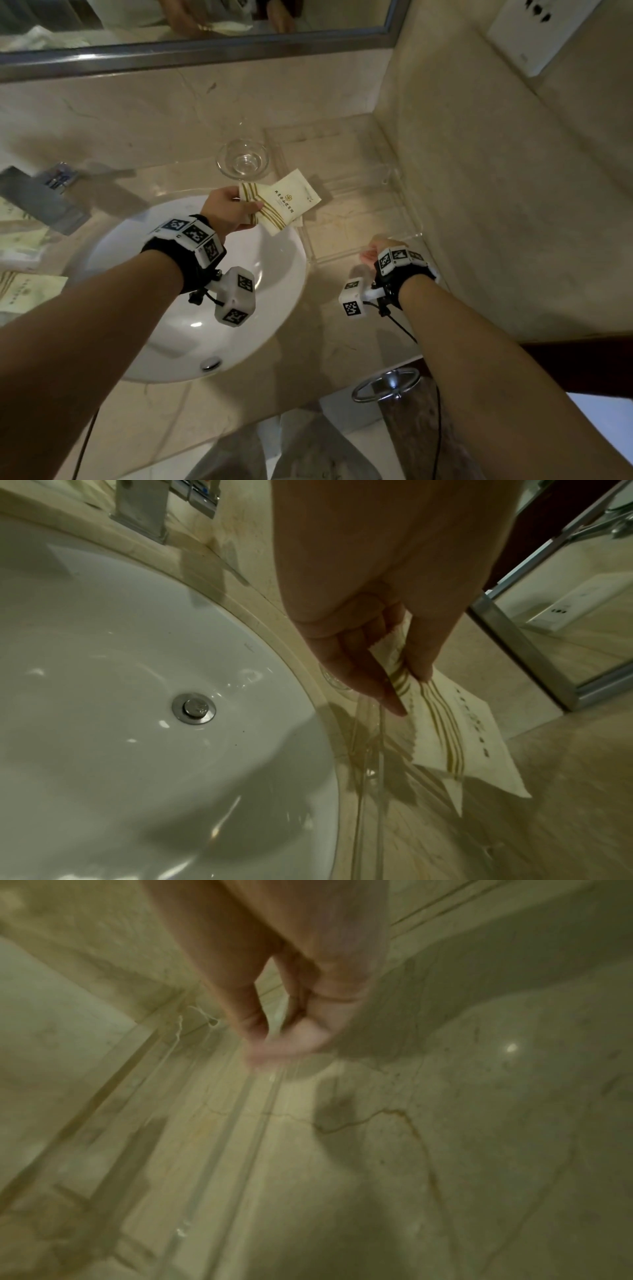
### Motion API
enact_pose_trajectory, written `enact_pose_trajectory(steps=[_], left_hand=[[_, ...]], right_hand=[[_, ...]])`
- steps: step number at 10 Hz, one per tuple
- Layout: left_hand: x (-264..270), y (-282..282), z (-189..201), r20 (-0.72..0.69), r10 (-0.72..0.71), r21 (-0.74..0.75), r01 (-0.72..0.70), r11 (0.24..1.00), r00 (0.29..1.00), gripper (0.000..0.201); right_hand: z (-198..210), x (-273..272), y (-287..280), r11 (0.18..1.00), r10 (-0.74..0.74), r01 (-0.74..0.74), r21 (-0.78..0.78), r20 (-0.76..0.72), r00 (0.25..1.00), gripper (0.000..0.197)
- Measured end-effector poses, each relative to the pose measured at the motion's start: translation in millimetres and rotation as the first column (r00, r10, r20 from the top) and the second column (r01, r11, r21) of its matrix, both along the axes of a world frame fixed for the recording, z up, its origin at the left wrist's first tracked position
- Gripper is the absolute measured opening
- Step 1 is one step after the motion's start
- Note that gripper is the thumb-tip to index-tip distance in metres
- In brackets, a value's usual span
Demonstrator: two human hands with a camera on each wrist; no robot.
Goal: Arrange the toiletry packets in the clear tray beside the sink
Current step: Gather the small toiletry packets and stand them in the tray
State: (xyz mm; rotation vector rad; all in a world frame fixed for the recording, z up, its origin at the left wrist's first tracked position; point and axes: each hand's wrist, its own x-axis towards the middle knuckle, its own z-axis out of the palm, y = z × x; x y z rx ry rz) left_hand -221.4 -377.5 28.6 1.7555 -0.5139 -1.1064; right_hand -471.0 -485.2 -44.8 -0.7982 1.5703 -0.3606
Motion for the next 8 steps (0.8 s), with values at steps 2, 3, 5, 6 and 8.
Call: enact_pose_trajectory(steps=[2,3,5,6,8], left_hand=[[-2,-6,1,0.012,-0.03,-0.008,0.03,1.0,0.999,0.034],[-5,-12,0,0.01,-0.025,0.003,0.025,1.0,1.0,0.035],[-6,-22,-6,0.061,-0.009,0.013,0.008,1.0,0.998,0.04],[-4,-25,-9,0.05,-0.006,0.002,0.006,1.0,0.999,0.032],[10,-27,-17,0.101,0.074,0.026,-0.078,0.997,0.992,0.032]], right_hand=[[24,20,5,0.9,0.435,-0.427,0.086,-0.23,0.871,0.061],[49,41,-5,0.873,0.486,-0.487,-0.033,-0.03,0.874,0.062],[68,70,-15,0.789,0.614,-0.59,-0.175,0.168,0.771,0.013],[57,73,-19,0.846,0.533,-0.511,-0.155,0.205,0.821,0.008],[28,53,-45,0.902,0.432,-0.433,0.011,-0.09,0.898,0.013]])
